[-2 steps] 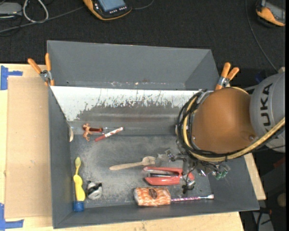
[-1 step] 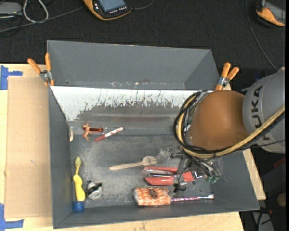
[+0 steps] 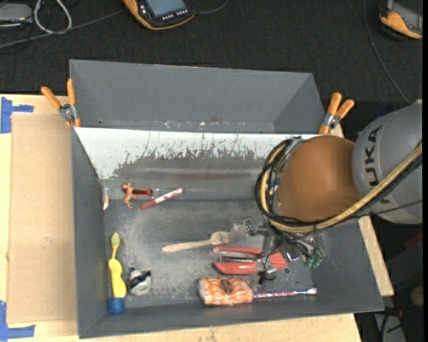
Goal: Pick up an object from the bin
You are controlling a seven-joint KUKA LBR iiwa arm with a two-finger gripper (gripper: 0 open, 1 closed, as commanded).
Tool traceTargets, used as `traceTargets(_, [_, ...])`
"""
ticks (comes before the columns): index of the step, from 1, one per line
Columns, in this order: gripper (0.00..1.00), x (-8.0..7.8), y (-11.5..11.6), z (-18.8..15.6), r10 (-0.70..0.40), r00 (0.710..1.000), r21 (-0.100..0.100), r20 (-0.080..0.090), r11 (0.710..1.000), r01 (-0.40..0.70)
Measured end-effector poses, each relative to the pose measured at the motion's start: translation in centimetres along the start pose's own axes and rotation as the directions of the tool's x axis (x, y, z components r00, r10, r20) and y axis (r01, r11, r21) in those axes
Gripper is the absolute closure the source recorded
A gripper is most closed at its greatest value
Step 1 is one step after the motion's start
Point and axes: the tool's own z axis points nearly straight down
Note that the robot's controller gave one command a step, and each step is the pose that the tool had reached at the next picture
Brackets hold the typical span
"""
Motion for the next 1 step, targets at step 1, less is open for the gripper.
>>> traceTargets(1, [0.00,-0.30,-0.71,3.51,0.107,0.994,0.000,-0.001,0.994,-0.107])
